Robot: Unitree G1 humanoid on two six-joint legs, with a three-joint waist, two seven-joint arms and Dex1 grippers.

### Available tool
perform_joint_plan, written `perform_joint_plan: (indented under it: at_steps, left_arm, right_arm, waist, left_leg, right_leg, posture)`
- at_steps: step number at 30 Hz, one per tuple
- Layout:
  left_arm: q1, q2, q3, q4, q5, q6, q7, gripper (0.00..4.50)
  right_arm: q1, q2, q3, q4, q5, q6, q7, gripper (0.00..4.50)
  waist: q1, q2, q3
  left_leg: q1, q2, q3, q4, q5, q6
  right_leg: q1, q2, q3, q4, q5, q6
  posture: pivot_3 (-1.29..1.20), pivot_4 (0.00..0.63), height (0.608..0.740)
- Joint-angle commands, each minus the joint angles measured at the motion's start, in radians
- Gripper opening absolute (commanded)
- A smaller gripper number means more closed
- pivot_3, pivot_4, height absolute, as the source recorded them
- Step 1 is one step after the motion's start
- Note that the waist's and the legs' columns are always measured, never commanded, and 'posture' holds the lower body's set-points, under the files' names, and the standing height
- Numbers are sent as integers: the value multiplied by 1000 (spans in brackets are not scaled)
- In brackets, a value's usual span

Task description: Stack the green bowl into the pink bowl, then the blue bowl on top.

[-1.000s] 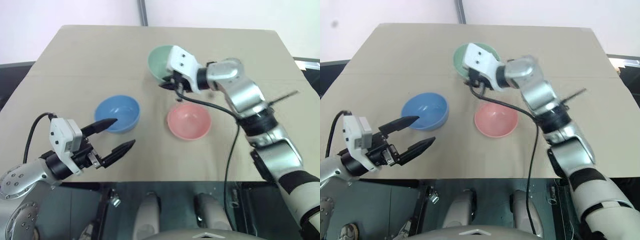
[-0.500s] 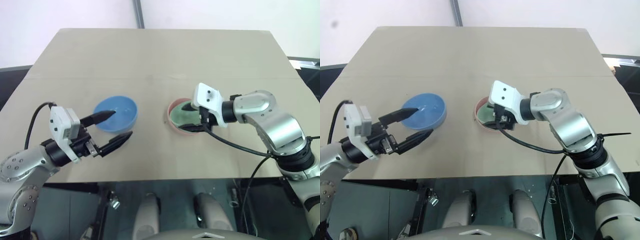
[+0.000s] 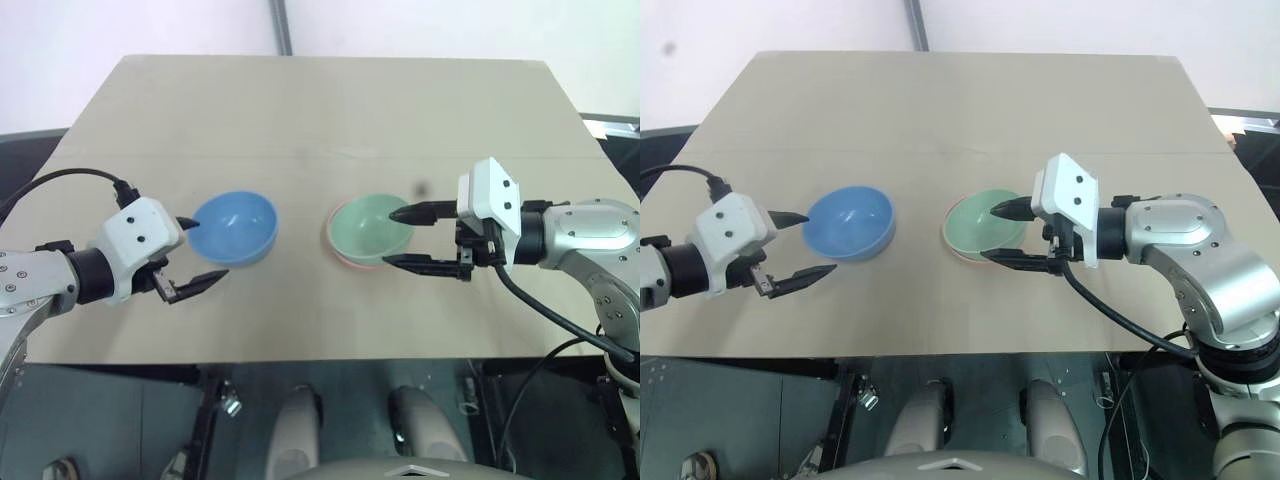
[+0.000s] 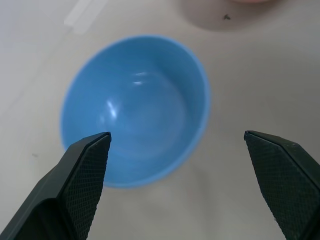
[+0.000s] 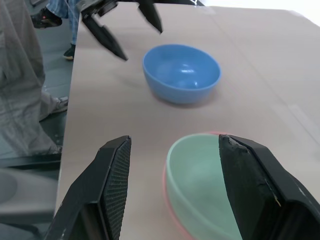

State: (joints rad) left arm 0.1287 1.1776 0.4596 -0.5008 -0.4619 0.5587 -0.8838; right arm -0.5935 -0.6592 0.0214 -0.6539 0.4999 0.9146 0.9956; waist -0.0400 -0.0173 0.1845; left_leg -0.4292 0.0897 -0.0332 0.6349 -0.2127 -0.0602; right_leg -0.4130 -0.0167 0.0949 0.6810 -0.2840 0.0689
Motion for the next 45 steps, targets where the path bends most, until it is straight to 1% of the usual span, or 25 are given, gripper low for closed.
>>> perform_joint_plan:
  at_steps: [1, 3, 4, 5, 7, 9, 11, 13, 16, 19, 20, 22, 26, 30, 34, 35, 37, 40, 41, 42, 45]
  left_arm:
    - [-141, 114, -259, 24, 178, -55, -17, 4500]
    - [-192, 112, -340, 50, 225, -69, -25, 4500]
    - [-211, 114, -367, 62, 242, -81, -39, 4012]
    - [-220, 121, -388, 73, 263, -98, -51, 3688]
    - [-226, 129, -414, 105, 305, -129, -67, 2672]
    - [-226, 136, -432, 139, 348, -167, -82, 1781]
    - [-229, 133, -443, 163, 378, -200, -95, 649]
    - [-245, 116, -451, 186, 397, -230, -100, 61]
    - [-312, 73, -444, 200, 371, -293, -123, 61]
    - [-476, 7, -451, 173, 276, -261, -187, 61]
    - [-559, -21, -473, 165, 238, -244, -226, 61]
    - [-718, -81, -532, 176, 204, -218, -293, 61]
    - [-929, -202, -657, 270, 226, -256, -403, 61]
    - [-1004, -269, -726, 352, 254, -311, -491, 61]
    - [-1044, -348, -805, 477, 326, -464, -554, 61]
    - [-1048, -357, -815, 506, 345, -515, -569, 337]
    - [-1060, -393, -810, 543, 351, -544, -561, 1008]
    - [-1077, -437, -791, 576, 357, -579, -539, 2278]
    - [-1079, -448, -782, 580, 353, -580, -531, 2812]
    - [-1081, -455, -774, 582, 348, -578, -527, 3147]
    - [-1073, -446, -737, 560, 330, -530, -507, 3147]
  right_arm:
    - [74, -87, -73, -68, 31, -59, 24, 3054]
    - [90, -104, -74, -76, 40, -88, 21, 3054]
    - [97, -110, -74, -80, 44, -96, 17, 3114]
    - [101, -116, -74, -83, 48, -103, 12, 3114]
    - [109, -125, -76, -89, 55, -110, -1, 3114]
    - [114, -129, -75, -96, 61, -113, -20, 3114]
    - [119, -132, -73, -101, 67, -114, -36, 3114]
    - [126, -136, -74, -105, 71, -117, -50, 3114]
    - [131, -142, -74, -104, 70, -121, -70, 3114]
    - [129, -146, -78, -95, 72, -126, -87, 3114]
    - [131, -149, -84, -92, 74, -127, -91, 3114]
    - [136, -158, -93, -88, 73, -132, -99, 3114]
    - [157, -174, -115, -92, 69, -137, -119, 3114]
    - [178, -189, -133, -105, 71, -134, -141, 3114]
    - [238, -211, -189, -158, 89, -104, -183, 3114]
    - [249, -215, -198, -170, 94, -97, -194, 3114]
    - [268, -220, -217, -190, 109, -83, -213, 3114]
    - [289, -227, -235, -209, 128, -69, -236, 3114]
    - [296, -228, -240, -213, 133, -65, -244, 3114]
    - [300, -230, -242, -216, 138, -62, -250, 3114]
    - [313, -234, -245, -219, 149, -62, -264, 3114]
  waist:
    - [3, -1, 0]
    - [-2, 0, 0]
    - [-3, -1, 0]
    - [-4, 0, 0]
    - [-3, 0, 0]
    - [-1, 0, 0]
    - [1, -1, 0]
    - [3, -1, 0]
    - [5, -1, 0]
    - [14, -2, 0]
    - [20, -2, 0]
    - [29, -3, 0]
    - [28, -2, -1]
    - [18, -2, 0]
    - [26, -2, 0]
    - [26, -2, 0]
    - [26, -2, 0]
    - [26, -2, 0]
    - [26, -2, 0]
    - [26, -2, 0]
    - [23, -2, 0]
  left_leg:
    - [0, 0, 0, 0, 0, 0]
    - [0, 0, 0, 0, 0, 0]
    - [0, 0, 0, 0, 0, 0]
    - [-1, 0, 0, 0, 0, 0]
    - [-1, 0, 0, -1, 0, 0]
    - [-1, 0, -1, -1, 0, 0]
    - [-2, 0, 0, -1, 0, 0]
    - [-2, 0, 0, 0, 0, 0]
    - [-1, 0, 0, 0, 0, 0]
    - [-3, 0, -1, 3, 0, 0]
    - [-3, 0, -1, 3, 0, 0]
    - [-3, 0, -2, 4, 0, 0]
    - [-2, 0, -2, 6, 0, 0]
    - [-1, 0, -2, 6, 0, 0]
    - [-1, 0, -3, 7, 0, 0]
    - [-2, 0, -3, 8, 0, 0]
    - [-2, 0, -3, 10, 0, 0]
    - [-3, -1, -3, 13, 0, 0]
    - [-3, -1, -3, 14, 0, 0]
    - [-2, -1, -3, 14, 0, 0]
    - [-2, -1, -4, 15, 0, 0]
  right_leg:
    - [0, 0, 0, 1, 0, 0]
    - [0, 1, 0, 0, 0, 0]
    - [0, 1, 1, 0, 0, 0]
    - [-1, 1, 1, 0, 0, 0]
    - [-1, 1, 1, 0, 0, 0]
    - [-1, 1, 0, 0, 0, 0]
    - [-1, 1, 0, -1, 0, 0]
    - [-1, 1, 0, 0, 0, 0]
    - [-1, 1, 0, 0, 0, 0]
    - [-1, 1, -1, 1, 0, 0]
    - [-1, 1, -1, 2, 0, 0]
    - [0, 1, -1, 2, 0, 0]
    - [2, 1, -1, 2, 0, 0]
    - [2, 1, -1, 4, 0, 0]
    - [1, 2, -1, 7, 0, 0]
    - [1, 1, -1, 7, 0, 0]
    - [2, 1, -1, 8, 0, 0]
    - [2, 1, -1, 10, 0, 0]
    - [2, 1, -1, 11, 0, 0]
    - [2, 1, -1, 12, 0, 1]
    - [2, 2, -1, 13, 0, 1]
  posture:
    - [0, 150, 740]
    - [0, 150, 740]
    - [0, 150, 740]
    - [0, 150, 740]
    - [0, 150, 740]
    - [0, 150, 740]
    - [0, 150, 740]
    - [0, 150, 740]
    - [0, 150, 740]
    - [0, 150, 740]
    - [0, 150, 740]
    - [0, 150, 740]
    - [0, 150, 740]
    - [0, 150, 740]
    - [0, 150, 740]
    - [0, 150, 740]
    - [0, 150, 740]
    - [0, 150, 740]
    - [0, 150, 740]
    - [0, 150, 740]
    - [0, 150, 740]
